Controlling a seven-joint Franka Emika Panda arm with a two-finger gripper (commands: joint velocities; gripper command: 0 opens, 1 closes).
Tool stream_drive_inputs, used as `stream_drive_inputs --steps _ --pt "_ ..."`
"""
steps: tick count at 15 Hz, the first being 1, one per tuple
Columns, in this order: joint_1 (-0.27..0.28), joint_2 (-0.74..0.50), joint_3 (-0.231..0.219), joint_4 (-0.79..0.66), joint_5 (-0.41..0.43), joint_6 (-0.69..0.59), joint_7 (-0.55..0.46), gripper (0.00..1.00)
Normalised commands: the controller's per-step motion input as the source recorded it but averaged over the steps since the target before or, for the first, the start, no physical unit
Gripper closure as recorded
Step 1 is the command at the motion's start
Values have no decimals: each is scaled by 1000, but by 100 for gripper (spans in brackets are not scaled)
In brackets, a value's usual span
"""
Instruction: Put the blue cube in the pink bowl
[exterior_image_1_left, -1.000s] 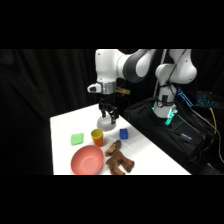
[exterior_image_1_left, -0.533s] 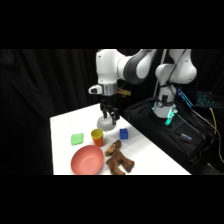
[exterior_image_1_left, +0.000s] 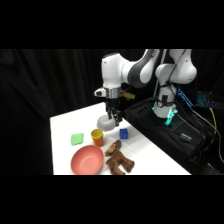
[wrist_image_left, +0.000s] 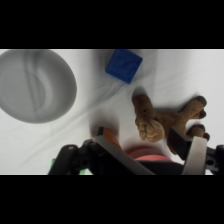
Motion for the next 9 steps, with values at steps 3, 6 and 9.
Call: stream_drive_inputs --steps 3,6,9 --pt "-40 -167 9 -329 246 320 49 0" --pt "-35 -149 17 -313 250 326 -15 0" --pt "-28 -95 24 -269 203 317 0 0"
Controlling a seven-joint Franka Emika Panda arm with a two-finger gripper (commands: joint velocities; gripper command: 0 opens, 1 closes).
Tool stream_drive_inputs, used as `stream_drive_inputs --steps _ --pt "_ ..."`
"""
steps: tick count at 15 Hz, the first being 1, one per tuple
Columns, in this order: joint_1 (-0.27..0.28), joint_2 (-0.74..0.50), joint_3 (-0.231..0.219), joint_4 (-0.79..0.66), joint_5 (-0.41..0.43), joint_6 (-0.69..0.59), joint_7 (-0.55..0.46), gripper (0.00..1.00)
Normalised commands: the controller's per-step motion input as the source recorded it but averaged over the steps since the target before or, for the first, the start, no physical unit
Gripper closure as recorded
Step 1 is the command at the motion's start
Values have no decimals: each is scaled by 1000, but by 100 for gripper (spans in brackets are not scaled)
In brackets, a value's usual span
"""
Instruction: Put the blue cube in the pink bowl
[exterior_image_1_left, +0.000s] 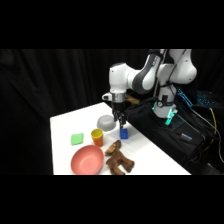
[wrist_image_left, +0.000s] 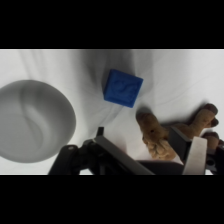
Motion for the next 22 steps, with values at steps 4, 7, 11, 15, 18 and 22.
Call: stream_drive_inputs --steps 4,7,11,15,18,22 --pt "-25 -3 22 -197 120 303 69 0" --pt "-20 97 47 -120 160 344 56 0" --pt "-11 200 42 -30 73 420 188 0" --pt "59 225 -46 18 -108 378 302 0" --pt "124 217 -94 69 -144 215 236 0" --pt "136 201 -95 102 -126 146 169 0"
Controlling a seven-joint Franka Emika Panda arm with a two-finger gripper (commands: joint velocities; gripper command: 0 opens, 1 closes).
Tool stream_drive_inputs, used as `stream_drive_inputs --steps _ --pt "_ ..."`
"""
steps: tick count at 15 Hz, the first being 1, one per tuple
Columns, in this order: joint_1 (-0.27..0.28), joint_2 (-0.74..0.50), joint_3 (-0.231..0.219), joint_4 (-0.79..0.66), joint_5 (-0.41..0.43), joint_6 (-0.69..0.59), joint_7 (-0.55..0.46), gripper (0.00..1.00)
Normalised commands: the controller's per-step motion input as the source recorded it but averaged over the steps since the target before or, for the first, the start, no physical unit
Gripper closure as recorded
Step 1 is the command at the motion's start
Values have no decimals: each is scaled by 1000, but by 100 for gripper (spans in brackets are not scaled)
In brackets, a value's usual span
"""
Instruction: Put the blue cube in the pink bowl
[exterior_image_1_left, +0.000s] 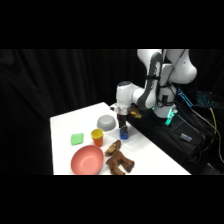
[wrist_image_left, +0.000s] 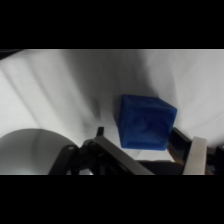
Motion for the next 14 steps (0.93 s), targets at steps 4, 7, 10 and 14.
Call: stream_drive_inputs --steps 4,7,10,14 --pt "111 153 -98 109 -116 104 130 0" --pt "82 84 -82 59 -88 109 117 39" --pt "93 45 -81 25 -83 91 119 72" --pt "103 21 -96 12 -99 39 112 72"
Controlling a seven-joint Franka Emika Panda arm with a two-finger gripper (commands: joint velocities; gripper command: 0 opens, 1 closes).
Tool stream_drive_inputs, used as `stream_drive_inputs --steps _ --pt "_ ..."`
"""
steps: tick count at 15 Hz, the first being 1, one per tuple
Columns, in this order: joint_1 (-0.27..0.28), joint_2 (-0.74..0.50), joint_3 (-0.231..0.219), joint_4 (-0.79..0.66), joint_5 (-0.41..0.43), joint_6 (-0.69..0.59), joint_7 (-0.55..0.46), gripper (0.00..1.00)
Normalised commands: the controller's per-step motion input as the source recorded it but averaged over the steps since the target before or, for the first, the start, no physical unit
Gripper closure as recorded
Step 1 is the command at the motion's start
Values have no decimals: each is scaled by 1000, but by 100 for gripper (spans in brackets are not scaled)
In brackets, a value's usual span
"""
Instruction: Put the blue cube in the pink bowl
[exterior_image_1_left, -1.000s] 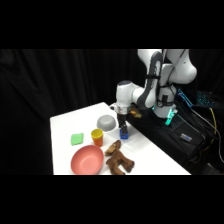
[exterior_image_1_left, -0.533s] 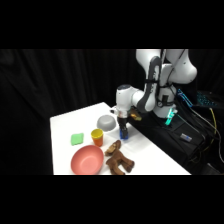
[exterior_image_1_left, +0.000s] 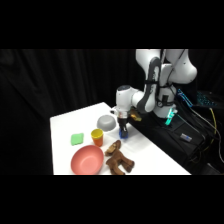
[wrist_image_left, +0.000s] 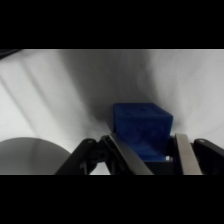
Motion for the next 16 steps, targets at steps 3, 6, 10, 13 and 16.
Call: stream_drive_inputs --steps 3,6,10,13,16 --pt "141 -103 -143 -59 -172 -45 75 72" --pt "129 -297 -177 -105 -241 -251 2 72" --pt "-55 -412 -24 -67 -181 -430 -148 72" --pt "-94 -403 18 -19 -166 -443 -163 72" --pt "-79 -372 20 15 -206 -416 -89 72"
